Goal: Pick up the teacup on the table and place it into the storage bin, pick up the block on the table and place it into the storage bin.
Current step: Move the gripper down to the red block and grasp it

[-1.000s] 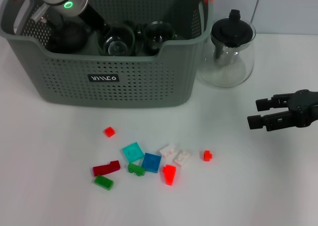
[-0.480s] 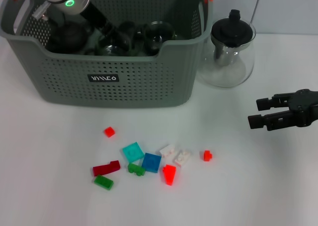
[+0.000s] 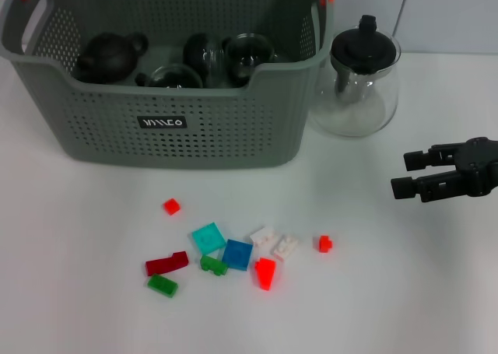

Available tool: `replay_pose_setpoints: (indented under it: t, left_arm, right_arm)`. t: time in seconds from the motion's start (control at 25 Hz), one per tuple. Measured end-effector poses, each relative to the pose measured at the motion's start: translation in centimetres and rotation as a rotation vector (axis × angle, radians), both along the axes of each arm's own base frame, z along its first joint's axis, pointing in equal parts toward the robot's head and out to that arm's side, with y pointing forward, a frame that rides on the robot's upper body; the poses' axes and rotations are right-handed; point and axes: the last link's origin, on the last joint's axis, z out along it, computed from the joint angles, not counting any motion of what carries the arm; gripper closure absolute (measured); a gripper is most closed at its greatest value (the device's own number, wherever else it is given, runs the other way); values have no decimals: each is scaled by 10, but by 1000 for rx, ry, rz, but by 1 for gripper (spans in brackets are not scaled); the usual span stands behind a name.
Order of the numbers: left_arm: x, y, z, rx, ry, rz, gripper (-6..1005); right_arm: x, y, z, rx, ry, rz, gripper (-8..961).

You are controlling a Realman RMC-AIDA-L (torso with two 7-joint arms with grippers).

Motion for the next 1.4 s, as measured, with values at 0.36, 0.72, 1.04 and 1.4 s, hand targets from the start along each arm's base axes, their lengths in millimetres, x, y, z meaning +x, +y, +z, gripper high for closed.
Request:
replay_pose_setpoints:
  t: [0.36, 0.72, 1.04, 1.4]
  left_arm:
    - [3, -54, 43, -93, -473, -198, 479]
    - [-41, -135, 24, -425, -611, -432, 457]
    - [-79, -172, -19, -510, -581, -433, 290]
    - [-117, -195, -77, -680, -448, -425, 142]
  right_arm:
    - [1, 0, 2, 5, -3, 6, 15]
    - [-1, -1, 3, -24, -15, 21, 16]
    - [-5, 1, -7, -77, -89, 57, 17]
    - [-29, 8, -42, -187, -255, 191, 18]
